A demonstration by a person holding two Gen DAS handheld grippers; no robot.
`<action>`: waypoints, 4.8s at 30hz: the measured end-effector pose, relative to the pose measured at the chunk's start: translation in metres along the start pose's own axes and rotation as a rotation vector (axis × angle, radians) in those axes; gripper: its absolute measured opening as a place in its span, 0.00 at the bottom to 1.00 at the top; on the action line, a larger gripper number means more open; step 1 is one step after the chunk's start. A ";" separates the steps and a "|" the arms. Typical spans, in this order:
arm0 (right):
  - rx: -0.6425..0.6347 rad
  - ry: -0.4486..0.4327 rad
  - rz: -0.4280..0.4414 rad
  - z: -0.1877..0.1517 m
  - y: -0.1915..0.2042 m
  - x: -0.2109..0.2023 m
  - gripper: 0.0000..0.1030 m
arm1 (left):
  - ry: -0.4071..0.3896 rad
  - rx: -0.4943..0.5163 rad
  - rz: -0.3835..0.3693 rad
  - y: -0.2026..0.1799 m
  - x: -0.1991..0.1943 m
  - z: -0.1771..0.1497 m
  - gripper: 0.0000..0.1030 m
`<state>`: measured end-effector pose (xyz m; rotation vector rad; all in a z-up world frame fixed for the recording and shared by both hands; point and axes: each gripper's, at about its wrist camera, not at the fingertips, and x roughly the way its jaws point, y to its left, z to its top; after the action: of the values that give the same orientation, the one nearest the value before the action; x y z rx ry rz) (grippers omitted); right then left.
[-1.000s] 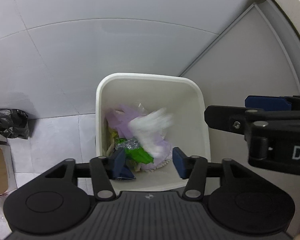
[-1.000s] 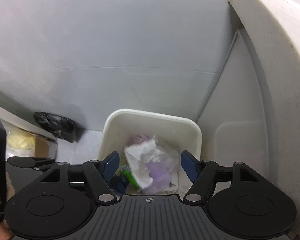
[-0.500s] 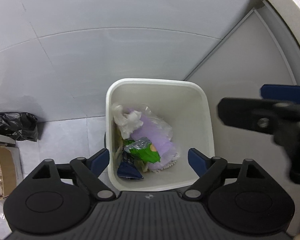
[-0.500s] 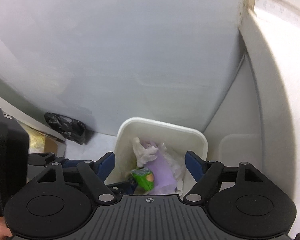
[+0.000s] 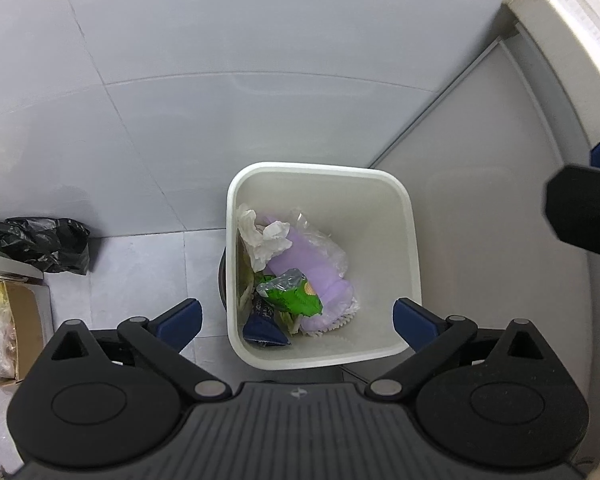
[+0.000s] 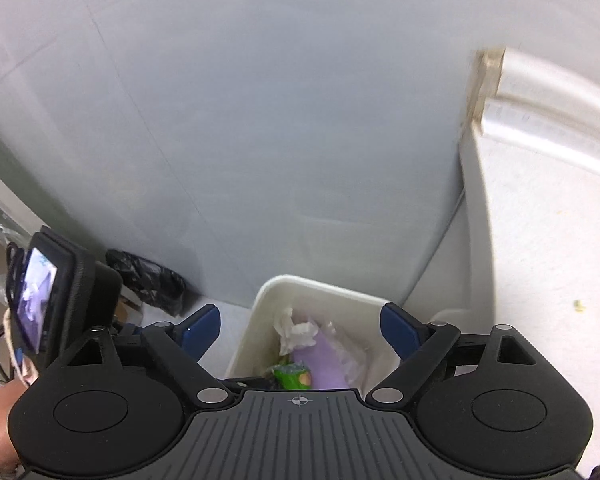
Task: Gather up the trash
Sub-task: 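Move both open grippers back toward the yellow box and cabbage leaf, then grasp the cabbage leaf with the right gripper and lift it off the yellow box, then close the left gripper on the yellow box while the right carries the leaf toward the bin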
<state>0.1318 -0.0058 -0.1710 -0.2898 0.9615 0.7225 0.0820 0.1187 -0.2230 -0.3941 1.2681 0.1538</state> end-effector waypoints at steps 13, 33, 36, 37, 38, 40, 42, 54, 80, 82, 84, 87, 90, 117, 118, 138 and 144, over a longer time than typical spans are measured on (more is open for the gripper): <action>-0.038 -0.124 -0.058 -0.004 0.000 -0.074 0.92 | -0.073 -0.016 -0.023 -0.009 -0.043 -0.003 0.99; 0.055 -0.324 -0.302 -0.078 -0.070 -0.161 0.96 | -0.265 0.222 -0.168 -0.096 -0.108 0.001 0.99; 0.085 -0.323 -0.346 -0.095 -0.091 -0.172 0.96 | -0.284 0.303 -0.188 -0.122 -0.112 0.001 0.99; 0.105 -0.324 -0.356 -0.101 -0.099 -0.175 0.96 | -0.291 0.337 -0.197 -0.131 -0.112 0.002 0.99; 0.130 -0.324 -0.363 -0.107 -0.108 -0.179 0.97 | -0.299 0.372 -0.208 -0.141 -0.113 0.002 0.99; 0.184 -0.317 -0.376 -0.117 -0.129 -0.185 0.97 | -0.309 0.446 -0.231 -0.160 -0.112 0.003 0.99; 0.238 -0.312 -0.390 -0.130 -0.150 -0.191 0.97 | -0.313 0.528 -0.262 -0.181 -0.111 0.005 0.99; 0.373 -0.385 -0.439 -0.167 -0.265 -0.209 0.97 | -0.292 0.937 -0.422 -0.305 -0.077 0.008 0.99; 0.079 -0.361 -0.298 -0.149 -0.324 -0.175 0.35 | -0.293 1.577 -0.478 -0.414 -0.018 0.034 0.99; 0.060 -0.353 -0.317 -0.147 -0.322 -0.174 0.33 | -0.254 1.573 -0.493 -0.419 -0.015 0.040 0.99; 0.056 -0.351 -0.318 -0.145 -0.321 -0.174 0.20 | -0.231 1.580 -0.501 -0.424 -0.013 0.044 0.99; 0.057 -0.357 -0.321 -0.143 -0.321 -0.176 0.08 | -0.197 1.598 -0.502 -0.431 -0.012 0.048 0.99; 0.079 -0.370 -0.336 -0.143 -0.322 -0.181 0.05 | -0.177 1.628 -0.492 -0.438 -0.011 0.052 0.99; 0.324 -0.448 -0.369 -0.151 -0.336 -0.215 0.04 | -0.244 1.640 -0.395 -0.436 -0.028 0.026 0.75; 0.332 -0.453 -0.370 -0.151 -0.334 -0.218 0.04 | -0.247 1.624 -0.390 -0.431 -0.030 0.024 0.74; 0.440 -0.517 -0.295 -0.142 -0.283 -0.246 0.04 | -0.211 1.110 -0.349 -0.319 -0.078 0.034 0.72; 0.470 -0.523 -0.264 -0.136 -0.265 -0.250 0.04 | -0.226 0.983 -0.369 -0.286 -0.094 0.037 0.72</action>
<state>0.1320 -0.3790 -0.0628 0.1815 0.5531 0.2876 0.1804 -0.1216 -0.0670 0.2432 0.8931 -0.7039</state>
